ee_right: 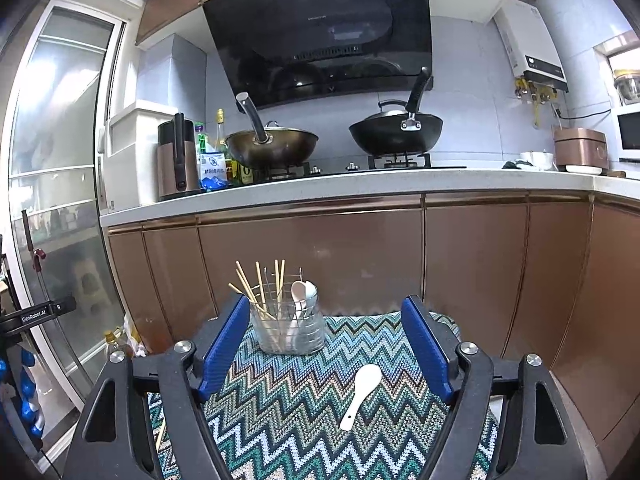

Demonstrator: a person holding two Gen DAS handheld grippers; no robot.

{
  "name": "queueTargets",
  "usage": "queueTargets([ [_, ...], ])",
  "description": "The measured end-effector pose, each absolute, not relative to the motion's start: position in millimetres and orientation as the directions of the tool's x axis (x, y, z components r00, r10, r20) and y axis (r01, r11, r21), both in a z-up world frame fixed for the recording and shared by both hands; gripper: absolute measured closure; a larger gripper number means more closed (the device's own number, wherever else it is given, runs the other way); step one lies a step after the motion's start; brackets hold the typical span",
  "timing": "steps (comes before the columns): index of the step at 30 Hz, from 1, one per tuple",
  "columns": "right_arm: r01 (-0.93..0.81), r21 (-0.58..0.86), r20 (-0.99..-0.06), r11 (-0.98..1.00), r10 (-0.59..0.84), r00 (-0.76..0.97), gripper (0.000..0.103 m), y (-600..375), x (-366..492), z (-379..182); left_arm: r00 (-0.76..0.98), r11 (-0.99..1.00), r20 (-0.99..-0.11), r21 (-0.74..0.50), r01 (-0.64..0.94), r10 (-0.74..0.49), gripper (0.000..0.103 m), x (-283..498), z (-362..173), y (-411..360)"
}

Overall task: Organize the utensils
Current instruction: 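Lower the right tool toward the white spoon while the left lowers toward the bamboo chopstick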

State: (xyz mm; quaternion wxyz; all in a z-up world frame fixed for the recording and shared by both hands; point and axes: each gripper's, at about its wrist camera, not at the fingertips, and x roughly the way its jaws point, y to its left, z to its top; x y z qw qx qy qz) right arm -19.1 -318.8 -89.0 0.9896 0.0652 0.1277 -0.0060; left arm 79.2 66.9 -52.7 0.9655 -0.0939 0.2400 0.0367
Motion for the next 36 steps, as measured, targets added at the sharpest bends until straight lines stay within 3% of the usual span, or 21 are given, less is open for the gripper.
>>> queueTargets([
  [36, 0.061, 0.134, -0.463, 0.989, 0.009, 0.886, 0.026, -314.0, 50.0, -162.9, 0.742, 0.994, -0.669, -0.035, -0.106, 0.055, 0.048, 148.8, -145.2, 38.8],
])
